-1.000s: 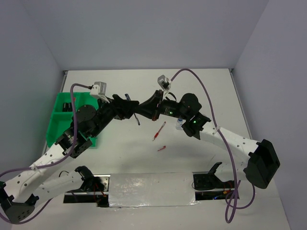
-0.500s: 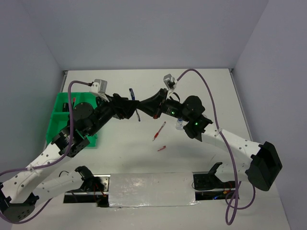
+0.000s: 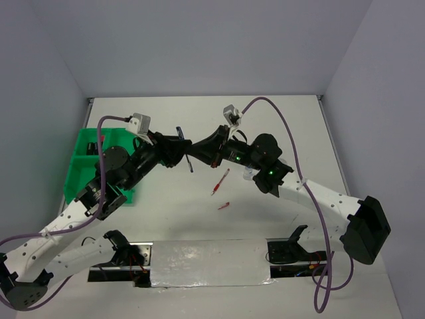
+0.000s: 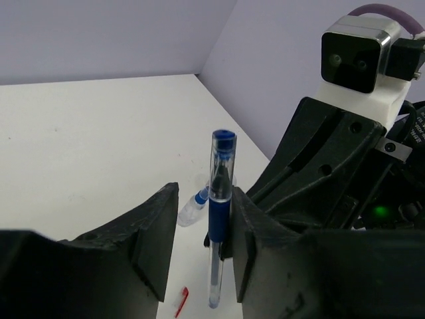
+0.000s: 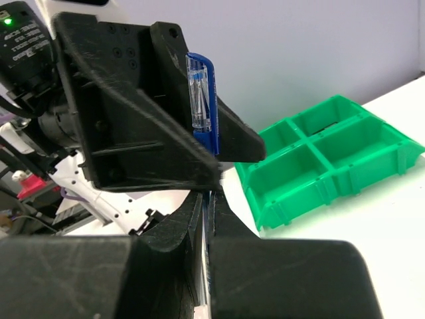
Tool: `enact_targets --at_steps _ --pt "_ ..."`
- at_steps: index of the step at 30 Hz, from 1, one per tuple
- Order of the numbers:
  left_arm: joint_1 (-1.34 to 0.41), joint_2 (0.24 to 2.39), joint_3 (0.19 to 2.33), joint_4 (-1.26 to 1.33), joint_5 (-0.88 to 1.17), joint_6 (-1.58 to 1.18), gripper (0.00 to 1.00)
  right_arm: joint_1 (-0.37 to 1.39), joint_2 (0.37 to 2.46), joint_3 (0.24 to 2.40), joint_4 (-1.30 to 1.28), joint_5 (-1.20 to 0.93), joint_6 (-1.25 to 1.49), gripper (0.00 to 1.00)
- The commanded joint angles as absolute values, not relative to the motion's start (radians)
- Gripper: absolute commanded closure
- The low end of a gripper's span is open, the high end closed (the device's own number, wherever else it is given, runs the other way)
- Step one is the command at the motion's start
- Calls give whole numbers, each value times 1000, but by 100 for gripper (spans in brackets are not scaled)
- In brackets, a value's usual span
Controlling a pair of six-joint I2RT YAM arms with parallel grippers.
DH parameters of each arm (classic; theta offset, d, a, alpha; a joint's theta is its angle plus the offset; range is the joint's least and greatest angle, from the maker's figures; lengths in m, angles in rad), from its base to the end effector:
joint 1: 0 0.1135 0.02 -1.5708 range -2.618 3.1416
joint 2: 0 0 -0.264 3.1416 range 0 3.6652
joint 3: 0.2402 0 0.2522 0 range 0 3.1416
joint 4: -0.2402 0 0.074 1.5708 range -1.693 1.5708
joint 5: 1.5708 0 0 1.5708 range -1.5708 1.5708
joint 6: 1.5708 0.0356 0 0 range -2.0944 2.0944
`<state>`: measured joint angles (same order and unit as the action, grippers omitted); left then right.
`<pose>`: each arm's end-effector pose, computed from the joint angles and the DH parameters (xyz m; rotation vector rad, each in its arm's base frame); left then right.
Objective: Sort the stationery into containers
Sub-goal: Close the pen cap on the pen.
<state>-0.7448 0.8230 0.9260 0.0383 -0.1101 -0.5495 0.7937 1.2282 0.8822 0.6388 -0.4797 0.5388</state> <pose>0.1396 -0.1234 0.4073 0.0516 1.5049 -0.9780 0.1869 0.2134 0.3660 -0.6285 1.3165 1.4191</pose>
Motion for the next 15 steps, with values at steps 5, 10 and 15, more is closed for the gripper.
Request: enact_targets --at_steps 5,10,15 --pt "-750 842 911 94 -60 -517 85 819 1200 879 710 -480 541 100" --pt "-750 831 914 80 -8 -493 100 807 1198 885 695 -544 532 63" --pt "-747 770 891 57 208 -371 100 758 1085 816 631 -646 514 20"
